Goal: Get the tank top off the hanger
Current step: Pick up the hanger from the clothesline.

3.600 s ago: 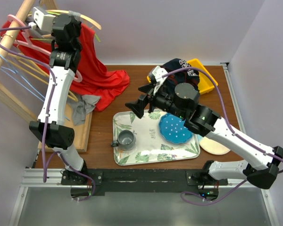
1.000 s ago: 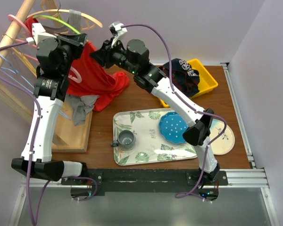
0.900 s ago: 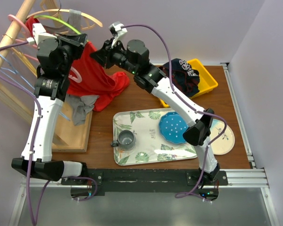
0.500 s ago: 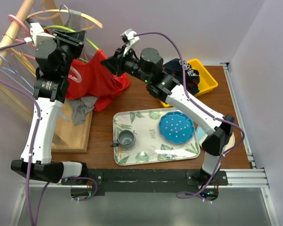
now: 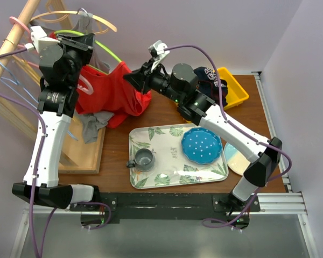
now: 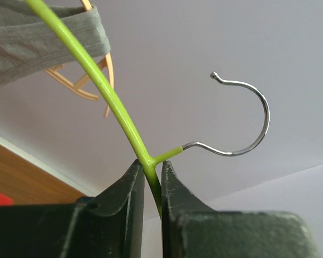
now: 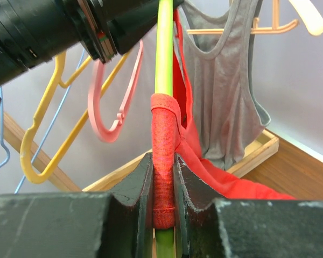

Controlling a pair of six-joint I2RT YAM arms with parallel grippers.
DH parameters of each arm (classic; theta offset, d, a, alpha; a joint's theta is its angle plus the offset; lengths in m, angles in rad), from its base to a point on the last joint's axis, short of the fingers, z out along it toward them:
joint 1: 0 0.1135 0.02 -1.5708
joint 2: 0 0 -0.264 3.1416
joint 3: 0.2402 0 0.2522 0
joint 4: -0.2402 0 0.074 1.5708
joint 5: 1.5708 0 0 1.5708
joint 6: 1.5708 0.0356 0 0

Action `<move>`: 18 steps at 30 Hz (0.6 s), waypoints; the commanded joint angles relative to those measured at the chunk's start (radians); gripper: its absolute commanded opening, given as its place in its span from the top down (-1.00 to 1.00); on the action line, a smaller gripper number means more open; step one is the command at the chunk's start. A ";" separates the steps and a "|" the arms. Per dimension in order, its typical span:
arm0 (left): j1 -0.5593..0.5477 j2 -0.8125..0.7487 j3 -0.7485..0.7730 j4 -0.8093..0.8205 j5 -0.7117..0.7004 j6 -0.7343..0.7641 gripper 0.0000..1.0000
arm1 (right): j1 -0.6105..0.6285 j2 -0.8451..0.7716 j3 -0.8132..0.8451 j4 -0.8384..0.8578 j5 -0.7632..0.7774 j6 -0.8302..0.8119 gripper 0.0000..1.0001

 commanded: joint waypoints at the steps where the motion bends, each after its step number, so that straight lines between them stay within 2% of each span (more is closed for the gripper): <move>1: 0.007 -0.016 0.008 0.094 0.019 0.000 0.99 | -0.005 -0.052 -0.003 0.091 -0.019 -0.004 1.00; 4: 0.007 -0.018 0.009 0.099 0.009 -0.006 1.00 | -0.010 -0.059 -0.013 0.086 -0.005 0.013 1.00; 5: 0.007 -0.019 0.009 0.100 0.002 -0.009 1.00 | -0.011 -0.064 -0.024 0.084 0.010 0.019 0.94; 6: 0.007 -0.019 0.009 0.100 -0.006 -0.013 1.00 | -0.013 -0.065 -0.029 0.080 0.016 0.022 0.72; 8: 0.007 -0.018 0.011 0.099 -0.024 -0.034 1.00 | -0.018 -0.087 -0.045 0.049 0.038 0.040 0.41; 9: 0.007 -0.016 0.011 0.100 -0.029 -0.037 1.00 | -0.018 -0.095 -0.050 0.037 0.062 0.049 0.16; 11: 0.007 -0.015 0.011 0.100 -0.040 -0.060 1.00 | -0.022 -0.130 -0.065 -0.010 0.085 0.083 -0.08; 12: 0.007 -0.013 0.009 0.100 -0.041 -0.069 1.00 | -0.022 -0.139 -0.068 -0.029 0.113 0.102 -0.29; 15: 0.005 -0.009 0.008 0.111 -0.057 -0.109 1.00 | -0.021 -0.199 -0.116 -0.063 0.147 0.200 -0.44; 18: 0.005 0.005 0.020 0.132 -0.054 -0.140 1.00 | -0.018 -0.253 -0.229 0.035 0.173 0.336 -0.41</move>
